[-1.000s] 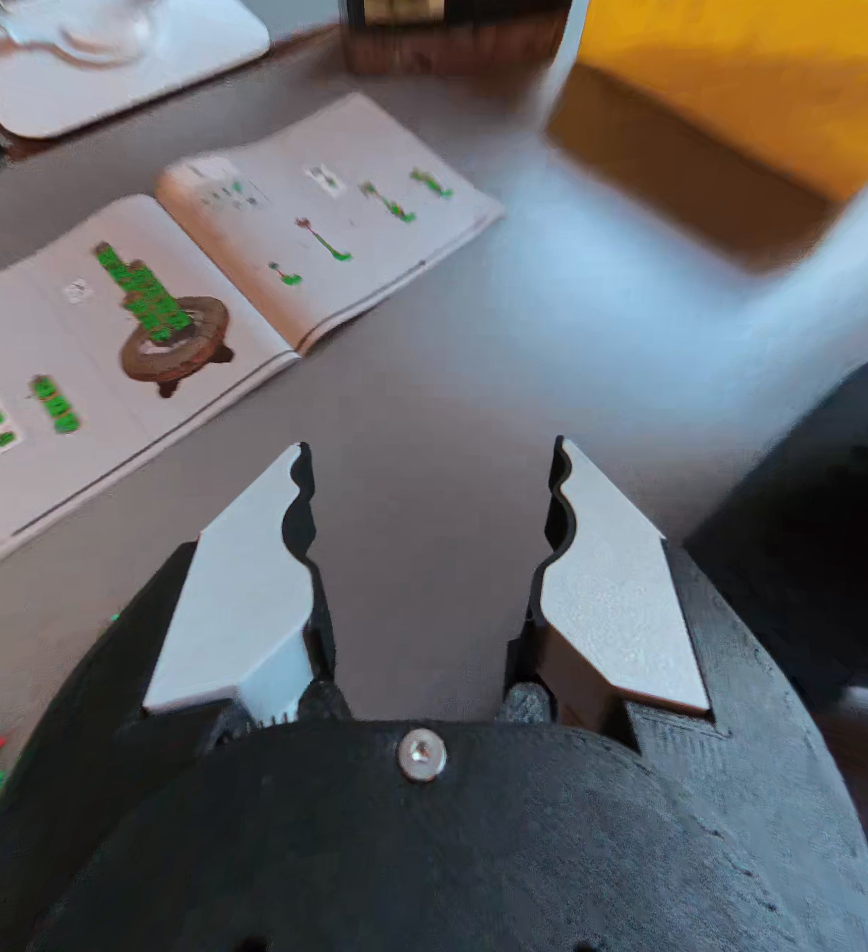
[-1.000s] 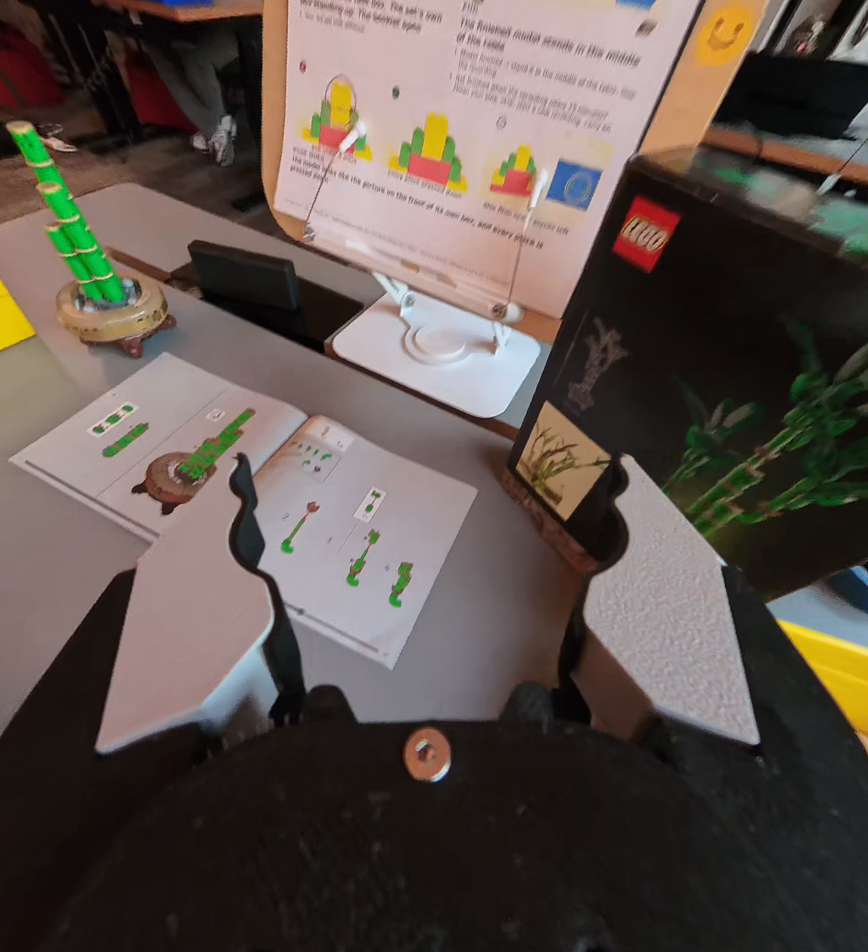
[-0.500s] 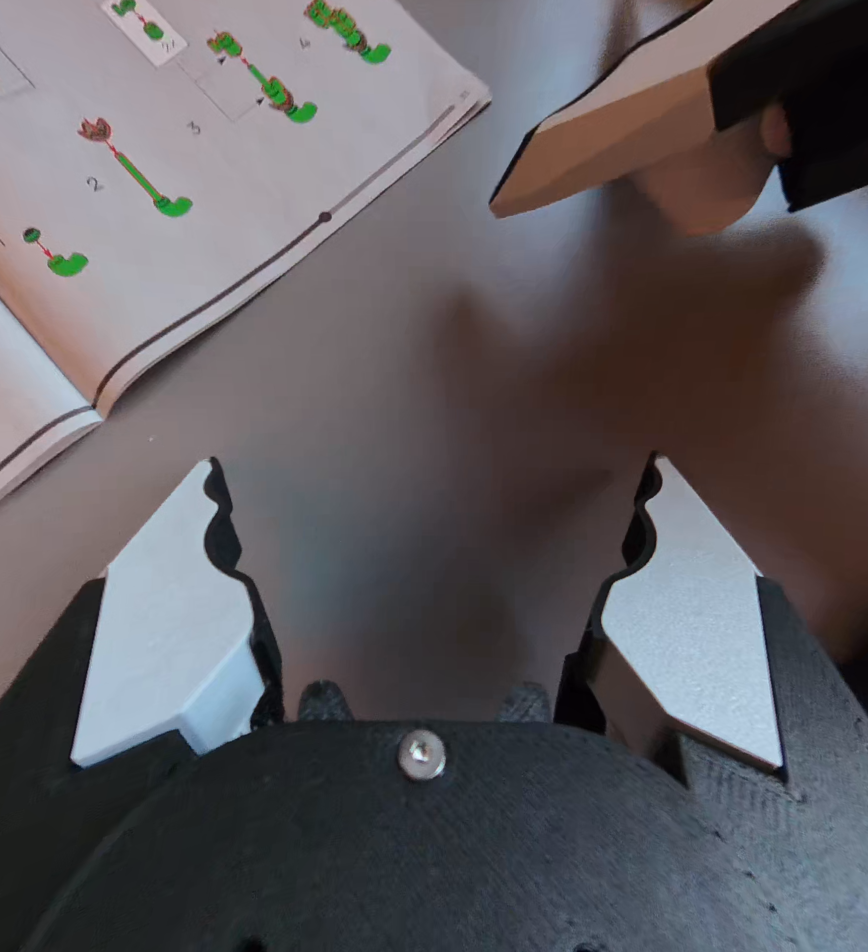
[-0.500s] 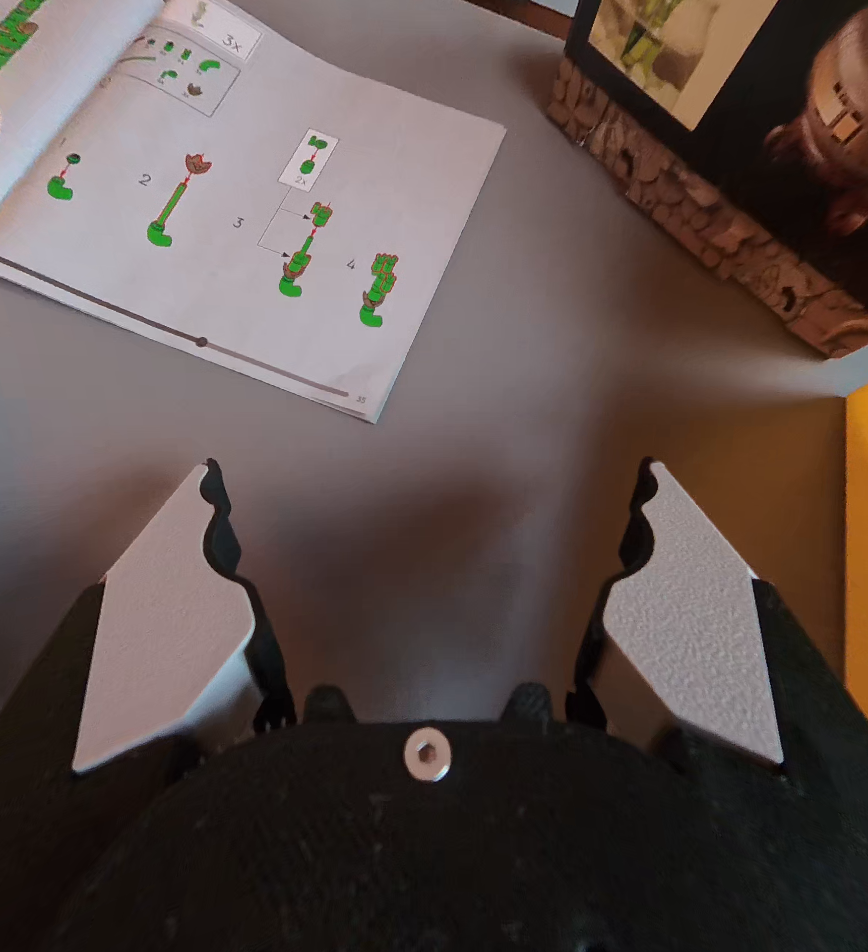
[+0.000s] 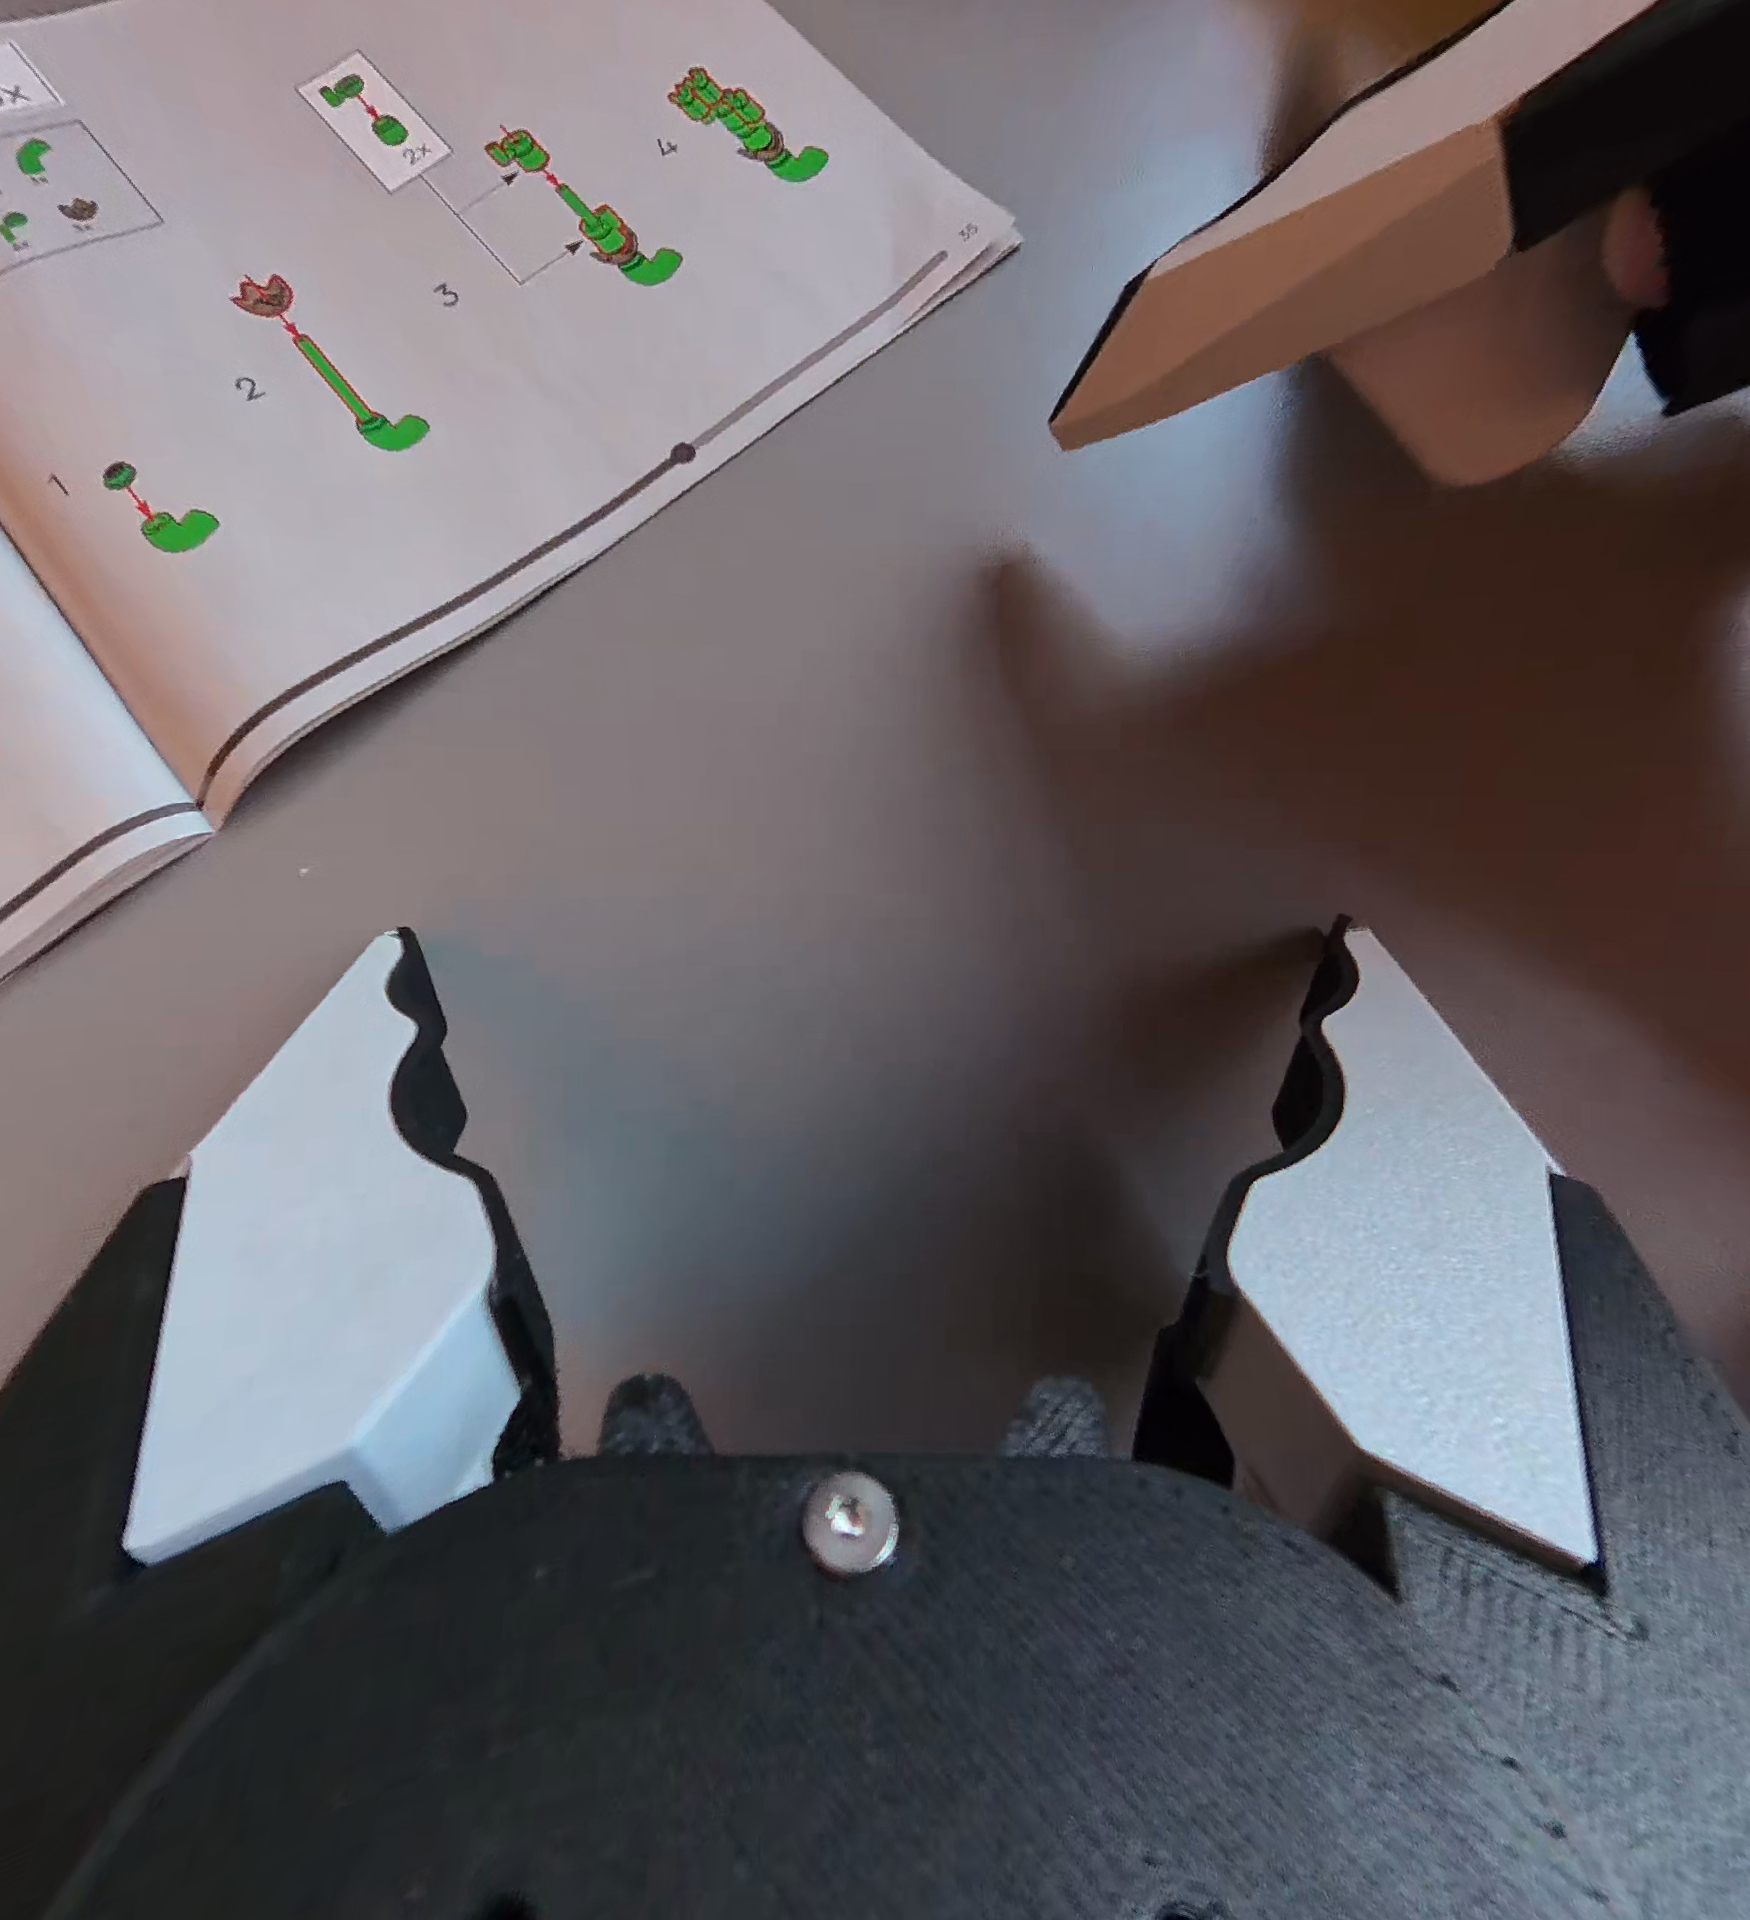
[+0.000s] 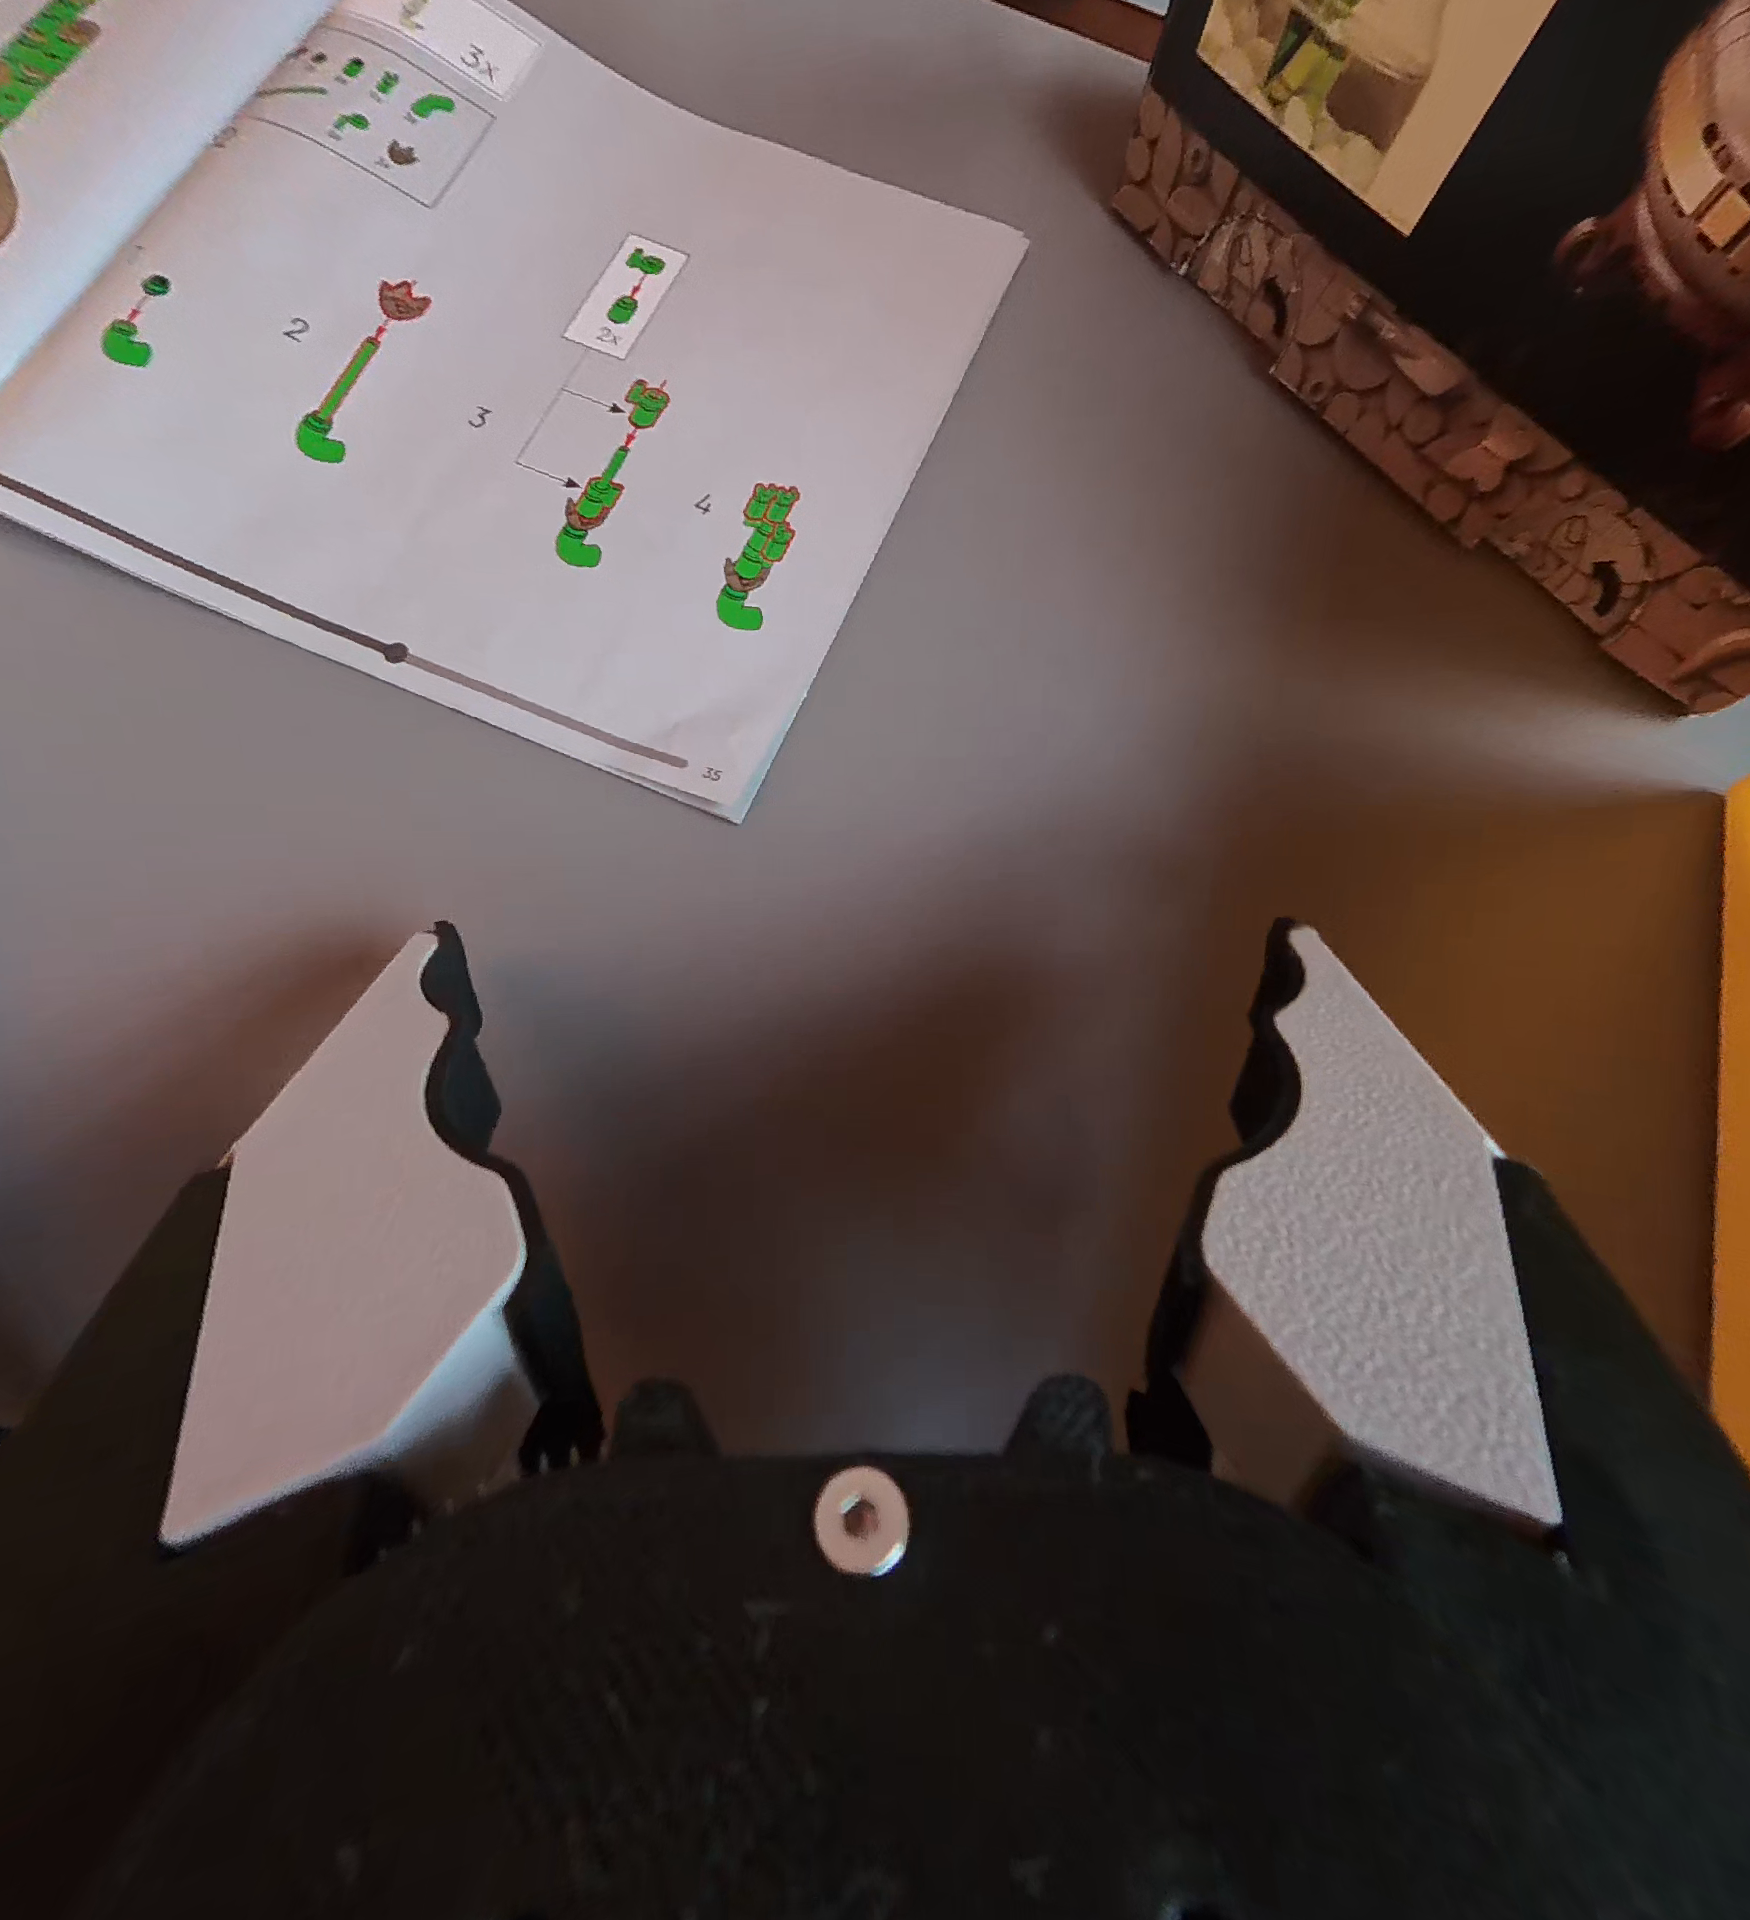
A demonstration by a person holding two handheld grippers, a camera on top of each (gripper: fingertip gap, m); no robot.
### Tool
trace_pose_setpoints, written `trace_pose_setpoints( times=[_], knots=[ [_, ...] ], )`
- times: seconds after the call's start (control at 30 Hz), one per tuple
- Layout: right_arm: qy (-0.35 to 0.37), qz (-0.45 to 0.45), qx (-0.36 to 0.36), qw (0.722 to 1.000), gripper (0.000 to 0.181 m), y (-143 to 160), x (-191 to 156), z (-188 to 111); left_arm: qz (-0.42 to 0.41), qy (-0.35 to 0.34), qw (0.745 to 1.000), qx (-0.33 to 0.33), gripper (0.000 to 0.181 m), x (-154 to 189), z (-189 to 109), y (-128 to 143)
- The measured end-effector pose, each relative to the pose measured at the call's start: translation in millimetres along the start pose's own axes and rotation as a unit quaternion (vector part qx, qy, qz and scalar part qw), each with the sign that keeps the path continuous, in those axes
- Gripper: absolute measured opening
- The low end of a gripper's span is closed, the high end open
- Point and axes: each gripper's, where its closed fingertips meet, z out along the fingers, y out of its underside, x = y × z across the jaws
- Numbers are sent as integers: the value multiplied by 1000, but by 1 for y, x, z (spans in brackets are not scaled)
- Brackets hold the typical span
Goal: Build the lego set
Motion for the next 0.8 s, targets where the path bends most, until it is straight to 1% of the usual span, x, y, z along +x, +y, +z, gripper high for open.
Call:
trace_pose_setpoints(
  times=[0.07,0.1,0.17,0.2,0.27,0.3,0.33,0.37,0.4,0.43,0.5,0.53,0.6,0.7,0.8],
  knots=[
    [-7,5,11,1000,141,-3,0,-2,0,0,1000,2,158,0,0,0],
    [-13,7,17,1000,136,-4,0,-3,0,0,1000,2,158,0,0,0],
    [-29,12,35,999,119,-10,-2,-6,0,0,1000,3,158,0,0,0],
    [-40,15,46,998,105,-14,-4,-8,1,1,1000,4,158,0,0,0],
    [-88,33,69,993,56,-22,-16,-14,1,1,1000,5,158,0,0,-1],
    [-112,59,79,989,49,-26,-21,-17,1,1,1000,6,158,0,0,-1],
    [-136,92,84,983,45,-29,-25,-19,1,1,1000,6,158,0,0,-1],
    [-158,126,81,976,31,-30,-28,-20,1,2,1000,6,158,0,0,-1],
    [-179,162,75,967,24,-30,-31,-19,1,2,1000,6,158,0,0,-1],
    [-198,199,65,958,25,-29,-32,-18,1,2,1000,6,158,0,0,-1],
    [-216,255,19,942,28,-20,-32,-12,2,2,1000,6,158,0,0,-1],
    [-227,268,7,936,29,-19,-33,-11,2,2,1000,6,158,0,1,-1],
    [-228,297,11,927,27,-23,-28,-9,2,2,1000,6,158,0,0,-1],
    [-222,323,6,920,27,-26,-24,-4,2,3,1000,6,158,0,0,0],
    [-229,339,-14,912,26,-23,-29,4,3,3,1000,6,158,0,0,0]
  ],
)
